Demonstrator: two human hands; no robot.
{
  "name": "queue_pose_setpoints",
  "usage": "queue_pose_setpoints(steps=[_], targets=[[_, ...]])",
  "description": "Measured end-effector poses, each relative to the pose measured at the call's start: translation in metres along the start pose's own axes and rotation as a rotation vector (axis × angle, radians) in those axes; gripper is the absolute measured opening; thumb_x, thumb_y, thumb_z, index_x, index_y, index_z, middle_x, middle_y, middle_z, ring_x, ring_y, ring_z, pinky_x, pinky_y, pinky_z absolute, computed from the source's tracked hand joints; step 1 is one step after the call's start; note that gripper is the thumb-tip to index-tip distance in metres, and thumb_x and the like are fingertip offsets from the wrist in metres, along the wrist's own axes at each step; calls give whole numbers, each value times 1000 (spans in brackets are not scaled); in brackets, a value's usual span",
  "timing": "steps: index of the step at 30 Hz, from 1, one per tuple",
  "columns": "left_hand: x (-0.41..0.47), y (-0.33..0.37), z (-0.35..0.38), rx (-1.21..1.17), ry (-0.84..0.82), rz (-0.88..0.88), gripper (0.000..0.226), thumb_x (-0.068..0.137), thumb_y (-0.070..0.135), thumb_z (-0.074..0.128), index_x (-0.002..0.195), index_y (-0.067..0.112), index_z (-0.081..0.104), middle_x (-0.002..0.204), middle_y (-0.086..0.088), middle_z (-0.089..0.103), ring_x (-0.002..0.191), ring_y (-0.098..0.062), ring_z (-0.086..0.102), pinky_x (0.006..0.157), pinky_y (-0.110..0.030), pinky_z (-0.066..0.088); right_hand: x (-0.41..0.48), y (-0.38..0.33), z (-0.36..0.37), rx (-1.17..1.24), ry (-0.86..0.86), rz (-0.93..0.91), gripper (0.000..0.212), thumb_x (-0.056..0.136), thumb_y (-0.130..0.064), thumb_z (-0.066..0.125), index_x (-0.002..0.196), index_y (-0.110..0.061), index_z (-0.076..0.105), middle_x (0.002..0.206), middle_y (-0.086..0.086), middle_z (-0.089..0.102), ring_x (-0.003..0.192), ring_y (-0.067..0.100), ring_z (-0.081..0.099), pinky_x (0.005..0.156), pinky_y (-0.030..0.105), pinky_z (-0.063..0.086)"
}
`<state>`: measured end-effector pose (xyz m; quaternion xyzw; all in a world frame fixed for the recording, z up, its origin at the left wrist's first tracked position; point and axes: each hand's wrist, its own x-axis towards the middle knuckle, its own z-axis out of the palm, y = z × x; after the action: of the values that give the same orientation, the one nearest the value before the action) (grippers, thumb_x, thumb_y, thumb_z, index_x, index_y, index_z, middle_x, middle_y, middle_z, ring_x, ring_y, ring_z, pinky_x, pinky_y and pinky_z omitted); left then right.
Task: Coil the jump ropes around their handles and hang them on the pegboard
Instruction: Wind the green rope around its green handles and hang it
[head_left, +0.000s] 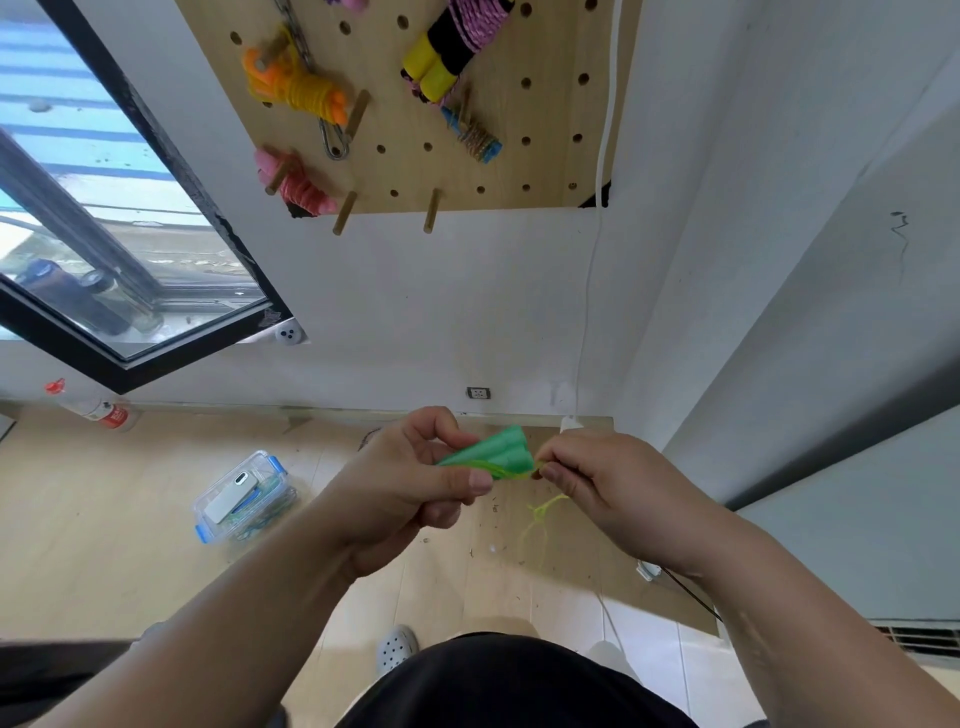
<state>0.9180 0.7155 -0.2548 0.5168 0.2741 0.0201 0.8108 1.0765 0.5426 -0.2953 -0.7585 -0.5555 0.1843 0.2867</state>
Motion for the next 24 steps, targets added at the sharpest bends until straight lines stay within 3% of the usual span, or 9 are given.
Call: queue_pose_setpoints(steps=[3, 5, 7, 10, 13, 16, 21, 24], targets=[[-4, -1, -1, 175, -75, -81, 41, 62, -14, 77, 83, 10, 52, 74, -15, 62, 53, -19, 53, 43, -23, 31, 6, -2, 3, -135, -100, -42, 29, 99, -49, 26, 94, -35, 50, 85, -16, 54, 81, 2, 48, 69, 25, 40], [-6, 2, -2, 309, -133, -137, 43, 64, -18, 80, 83, 9, 53, 75, -13, 64, 53, -17, 53, 43, -23, 32, 13, -4, 2, -191, -152, -68, 34, 100, -46, 30, 105, -31, 59, 96, -15, 60, 88, 8, 51, 76, 31, 44], [-8, 7, -5, 472, -161, -177, 40, 69, -18, 80, 83, 9, 55, 73, -11, 67, 51, -14, 52, 43, -21, 34, 21, -7, -2, -200, -195, -91, 23, 103, -40, 40, 105, -29, 60, 95, -17, 58, 89, 8, 51, 77, 31, 43], [-7, 11, -12, 717, -118, -181, 36, 67, -3, 89, 82, 14, 62, 79, -12, 71, 55, -18, 51, 45, -22, 39, 29, -14, -11, -199, -286, -71, 16, 104, -36, 45, 101, -30, 60, 89, -20, 51, 87, 7, 50, 78, 32, 43], [-4, 9, -16, 878, -16, -155, 38, 62, 12, 96, 83, 17, 65, 84, -11, 74, 62, -16, 58, 51, -24, 47, 29, -25, -11, -247, -282, -61, 23, 105, -38, 42, 102, -26, 61, 94, -14, 59, 90, 13, 55, 80, 35, 46], [-1, 3, -16, 868, 95, -90, 41, 59, 14, 97, 83, 13, 64, 82, -7, 75, 63, -14, 62, 54, -24, 50, 27, -36, -6, -288, -214, -20, 27, 104, -39, 38, 102, -26, 61, 97, -7, 62, 91, 17, 57, 81, 38, 48], [6, -6, -9, 812, 398, 52, 40, 58, 16, 97, 78, 16, 62, 73, -5, 72, 51, -5, 51, 48, -16, 40, 20, -41, 6, -162, -69, 55, 27, 105, -34, 36, 112, -30, 62, 97, -10, 62, 91, 15, 57, 82, 40, 50], [10, -10, -7, 593, 484, 82, 40, 61, 11, 95, 80, 10, 60, 68, -5, 69, 48, -12, 45, 50, -26, 39, 15, -39, 12, -41, 41, 108, 30, 105, -30, 42, 125, -37, 62, 106, -16, 65, 98, 8, 56, 86, 34, 48]])
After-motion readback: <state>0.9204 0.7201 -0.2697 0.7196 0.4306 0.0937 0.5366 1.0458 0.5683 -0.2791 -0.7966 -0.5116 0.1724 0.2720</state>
